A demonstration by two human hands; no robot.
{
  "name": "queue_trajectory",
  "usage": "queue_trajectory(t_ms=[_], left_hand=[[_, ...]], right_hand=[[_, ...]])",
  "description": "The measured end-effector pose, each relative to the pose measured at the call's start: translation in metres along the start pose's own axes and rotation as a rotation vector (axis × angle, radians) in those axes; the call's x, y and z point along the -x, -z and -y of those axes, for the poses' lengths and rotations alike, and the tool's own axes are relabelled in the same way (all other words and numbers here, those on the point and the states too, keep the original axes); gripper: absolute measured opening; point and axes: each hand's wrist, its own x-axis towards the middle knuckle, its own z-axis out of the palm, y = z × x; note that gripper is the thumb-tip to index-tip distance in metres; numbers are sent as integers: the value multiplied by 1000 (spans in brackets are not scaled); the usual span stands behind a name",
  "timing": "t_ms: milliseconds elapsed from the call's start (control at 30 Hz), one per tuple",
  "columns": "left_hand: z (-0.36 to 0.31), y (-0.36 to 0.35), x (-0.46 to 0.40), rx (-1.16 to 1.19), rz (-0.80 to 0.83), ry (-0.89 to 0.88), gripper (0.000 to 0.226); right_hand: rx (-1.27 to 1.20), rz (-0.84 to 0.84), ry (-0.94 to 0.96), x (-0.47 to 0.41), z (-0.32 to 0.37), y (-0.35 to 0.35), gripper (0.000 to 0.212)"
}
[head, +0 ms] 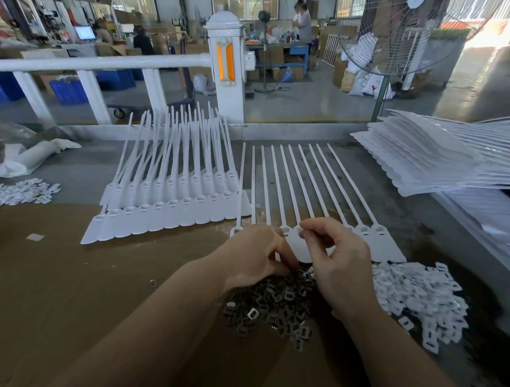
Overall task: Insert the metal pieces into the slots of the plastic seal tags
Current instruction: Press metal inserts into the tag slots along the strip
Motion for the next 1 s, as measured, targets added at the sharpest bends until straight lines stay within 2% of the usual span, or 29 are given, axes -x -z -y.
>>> queue_trajectory(t_ms=[200, 367, 533, 700, 833, 1000], left_hand=[[-8, -8, 0, 83, -97, 13, 12], [-13, -16, -2, 67, -79, 36, 13], [-10, -17, -3, 138, -112, 45, 4], [5, -1, -6, 367, -260, 179, 17], [22, 11, -12, 360, -339, 255, 9], [28, 18, -23, 302, -293, 314, 11]], right_hand=[[-1, -1, 1, -1, 0, 1, 12], [1, -3, 11, 0, 0, 2, 13], [4, -17, 20, 0, 0, 3, 14], [0, -17, 10, 0, -2, 2, 12], [17, -12, -6, 0, -3, 1, 12], [61, 18, -11, 0, -4, 0, 13]])
